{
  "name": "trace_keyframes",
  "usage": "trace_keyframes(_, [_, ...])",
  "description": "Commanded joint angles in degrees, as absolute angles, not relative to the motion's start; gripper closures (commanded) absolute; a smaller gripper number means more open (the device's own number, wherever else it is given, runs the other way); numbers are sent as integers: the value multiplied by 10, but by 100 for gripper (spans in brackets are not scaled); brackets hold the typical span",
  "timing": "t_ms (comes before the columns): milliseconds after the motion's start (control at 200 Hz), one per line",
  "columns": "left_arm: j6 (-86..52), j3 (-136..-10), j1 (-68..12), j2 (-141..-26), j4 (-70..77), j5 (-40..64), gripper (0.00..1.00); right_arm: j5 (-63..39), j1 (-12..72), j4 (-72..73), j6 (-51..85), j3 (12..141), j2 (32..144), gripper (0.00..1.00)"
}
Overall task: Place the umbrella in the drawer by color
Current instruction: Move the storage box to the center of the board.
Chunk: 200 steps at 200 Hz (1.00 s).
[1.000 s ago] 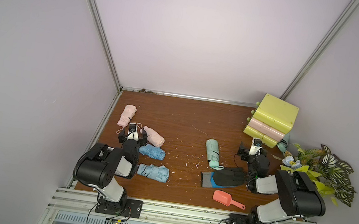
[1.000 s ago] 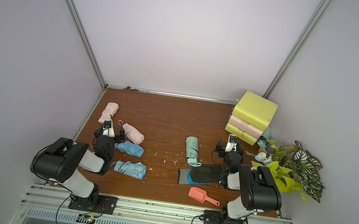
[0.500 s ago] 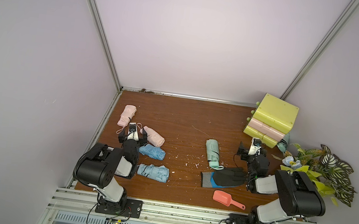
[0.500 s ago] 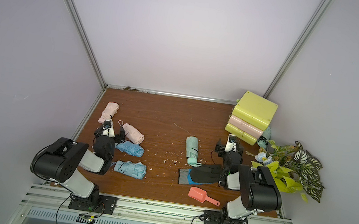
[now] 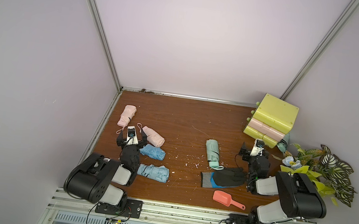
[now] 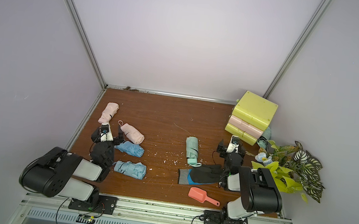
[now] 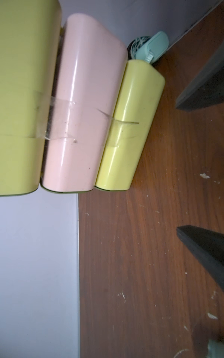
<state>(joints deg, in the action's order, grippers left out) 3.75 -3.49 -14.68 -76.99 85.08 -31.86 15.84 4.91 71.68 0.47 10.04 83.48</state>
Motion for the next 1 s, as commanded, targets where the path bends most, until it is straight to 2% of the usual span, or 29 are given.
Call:
trace_keyframes(0, [-7, -41, -163, -665, 792, -379, 0, 236, 59, 606, 36, 134, 689, 1])
trace_keyframes(120, [-154, -76, -162, -508, 565, -416, 0, 275, 60, 416, 85, 253, 597, 0])
trace_keyframes(180, [-191, -97, -161, -450, 466, -389, 0, 313, 59, 341, 107, 328, 593, 1])
trace_keyframes(265, [-286, -92, -162, -393, 397, -378, 0, 340, 55, 248, 114, 451, 625, 0])
trace_keyframes(310, [-311, -58, -161, -370, 443, -353, 0, 342, 49, 209, 112, 522, 658, 1])
trace_keyframes(400, [-276, 1, -161, -352, 587, -253, 0, 335, 30, 129, 108, 657, 736, 0])
trace_keyframes(655, [-277, -68, -165, -426, 538, -136, 0, 272, -72, -72, 121, 955, 938, 1])
trace_keyframes(786, [-291, -73, -166, -446, 538, -130, 0, 247, -122, -149, 140, 1040, 1012, 1])
trace_keyframes(996, [-284, -87, -166, -476, 538, -89, 0, 127, -197, -234, 191, 1119, 1096, 0])
